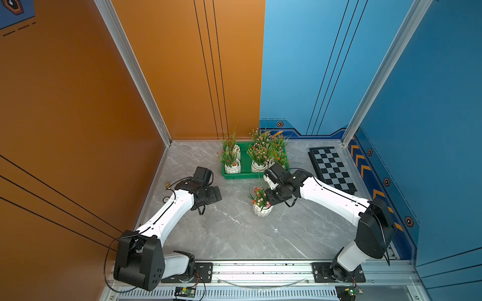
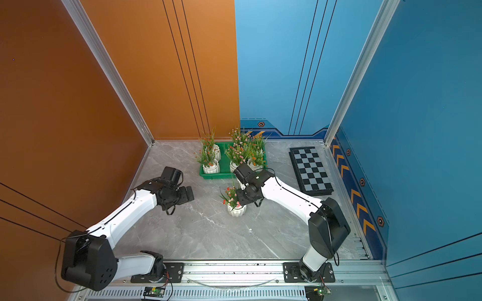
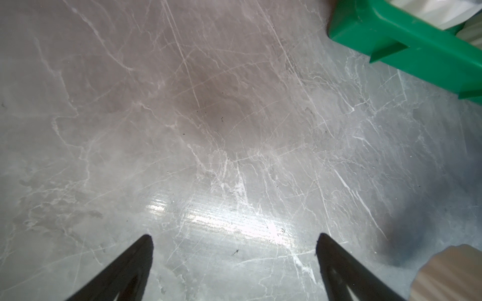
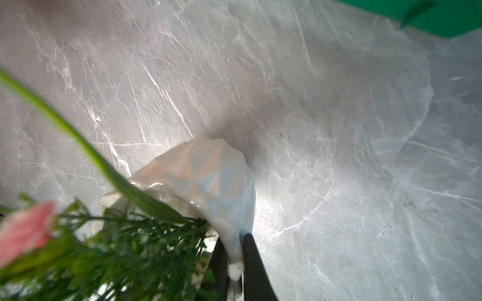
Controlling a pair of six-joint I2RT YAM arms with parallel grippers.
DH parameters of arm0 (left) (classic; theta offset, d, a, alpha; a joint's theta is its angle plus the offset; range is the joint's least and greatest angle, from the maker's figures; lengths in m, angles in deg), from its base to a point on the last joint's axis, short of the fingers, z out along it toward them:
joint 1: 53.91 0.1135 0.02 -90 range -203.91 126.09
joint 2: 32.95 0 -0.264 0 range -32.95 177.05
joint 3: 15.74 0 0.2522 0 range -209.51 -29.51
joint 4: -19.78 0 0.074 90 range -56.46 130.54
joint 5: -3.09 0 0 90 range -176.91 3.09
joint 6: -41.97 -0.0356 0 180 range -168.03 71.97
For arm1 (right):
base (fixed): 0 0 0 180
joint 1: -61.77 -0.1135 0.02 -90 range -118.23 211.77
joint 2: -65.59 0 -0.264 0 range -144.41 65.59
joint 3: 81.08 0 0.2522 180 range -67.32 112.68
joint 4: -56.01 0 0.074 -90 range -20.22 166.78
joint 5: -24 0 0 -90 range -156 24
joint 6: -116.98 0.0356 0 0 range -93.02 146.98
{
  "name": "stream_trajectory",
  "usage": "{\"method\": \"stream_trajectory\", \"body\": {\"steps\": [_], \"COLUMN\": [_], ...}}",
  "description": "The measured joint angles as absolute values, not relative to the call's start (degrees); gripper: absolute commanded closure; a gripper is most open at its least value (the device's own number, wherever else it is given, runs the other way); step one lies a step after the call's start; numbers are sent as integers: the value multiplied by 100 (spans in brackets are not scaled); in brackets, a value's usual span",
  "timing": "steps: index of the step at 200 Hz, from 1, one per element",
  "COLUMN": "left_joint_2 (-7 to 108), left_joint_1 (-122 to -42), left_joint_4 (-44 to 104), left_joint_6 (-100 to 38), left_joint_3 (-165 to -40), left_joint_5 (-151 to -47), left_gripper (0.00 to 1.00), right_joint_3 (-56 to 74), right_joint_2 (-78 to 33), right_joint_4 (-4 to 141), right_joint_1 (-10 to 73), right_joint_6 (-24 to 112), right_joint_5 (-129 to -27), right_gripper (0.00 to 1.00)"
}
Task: Put the potted gypsophila into the storage box
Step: Pick up the baby's breath potted plant from the center of the board, then place the baby's breath potted plant at the storage box.
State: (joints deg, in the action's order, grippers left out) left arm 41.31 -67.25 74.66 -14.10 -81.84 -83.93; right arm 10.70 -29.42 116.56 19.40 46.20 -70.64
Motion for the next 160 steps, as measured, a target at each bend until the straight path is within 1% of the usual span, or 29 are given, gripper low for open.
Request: {"method": "stream_trajectory", "body": {"steps": [85,160], "left_joint_2": [4131,4162], "left_joint_1": [-6288,-5991], "left_joint_4": [7442,7438], "left_joint_6": [-1567,-1694], "left_joint_3": [-8276,-8350], "left_joint_5": [-8603,-8736], "left_gripper": [2,2], "right_joint_3": [3732,5813], "right_joint_2": [-4209,-5466], "right_joint_4": [12211,12327], "right_joint_1": [2405,2611], "right_joint_6": [4351,4592], "right_joint_5": [-7010,-7010], "right_gripper": [99,99]}}
